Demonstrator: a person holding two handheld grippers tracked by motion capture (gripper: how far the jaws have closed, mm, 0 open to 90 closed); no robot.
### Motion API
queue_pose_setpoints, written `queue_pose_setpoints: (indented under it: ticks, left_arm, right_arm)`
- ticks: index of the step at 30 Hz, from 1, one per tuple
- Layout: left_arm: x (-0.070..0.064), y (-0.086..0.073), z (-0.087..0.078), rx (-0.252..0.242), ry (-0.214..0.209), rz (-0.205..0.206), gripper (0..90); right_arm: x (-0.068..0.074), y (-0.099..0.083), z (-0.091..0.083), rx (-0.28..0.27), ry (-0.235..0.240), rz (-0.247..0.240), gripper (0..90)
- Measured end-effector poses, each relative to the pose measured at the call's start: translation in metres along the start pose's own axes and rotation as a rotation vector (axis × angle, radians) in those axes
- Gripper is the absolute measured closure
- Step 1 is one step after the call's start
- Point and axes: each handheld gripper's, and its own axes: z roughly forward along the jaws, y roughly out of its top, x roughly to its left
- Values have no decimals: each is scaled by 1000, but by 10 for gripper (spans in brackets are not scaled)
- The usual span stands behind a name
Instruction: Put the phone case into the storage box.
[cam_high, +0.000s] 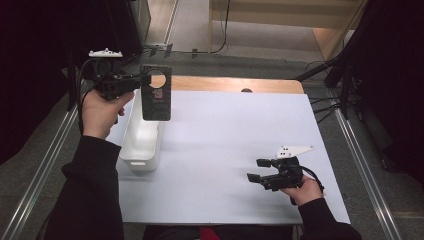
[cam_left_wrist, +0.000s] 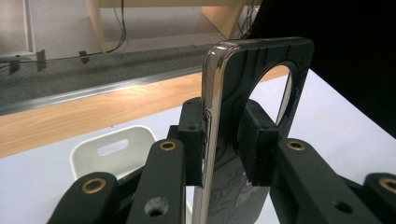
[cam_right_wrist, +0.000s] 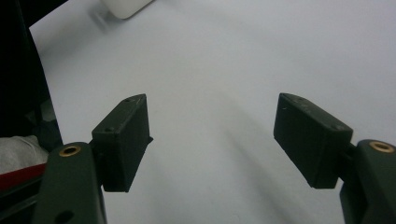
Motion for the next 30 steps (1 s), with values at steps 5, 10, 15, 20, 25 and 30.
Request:
queue_pose_setpoints:
  ticks: [5,10,15,20,25,30]
  left_arm:
    - [10,5,-4,-7,5,-17,719]
    - [19,4,-5,-15,21,-33,719]
    - [24,4,-4,-29,36,-29,720]
    - [29,6,-2,-30,53,-34,720]
    - [33,7,1,-33,67,-31,719]
    - [38,10,4,-47,71,-28,720]
  right_arm:
    - [1,1,1,-2,4,-7,262]
    - [1,2,1,-4,6,-9,262]
    - [1,3,2,0,10,-9,262]
    - [1,2,2,-1,9,-12,262]
    - [2,2,1,-1,8,-9,262]
    - [1,0,1,-1,2,-6,262]
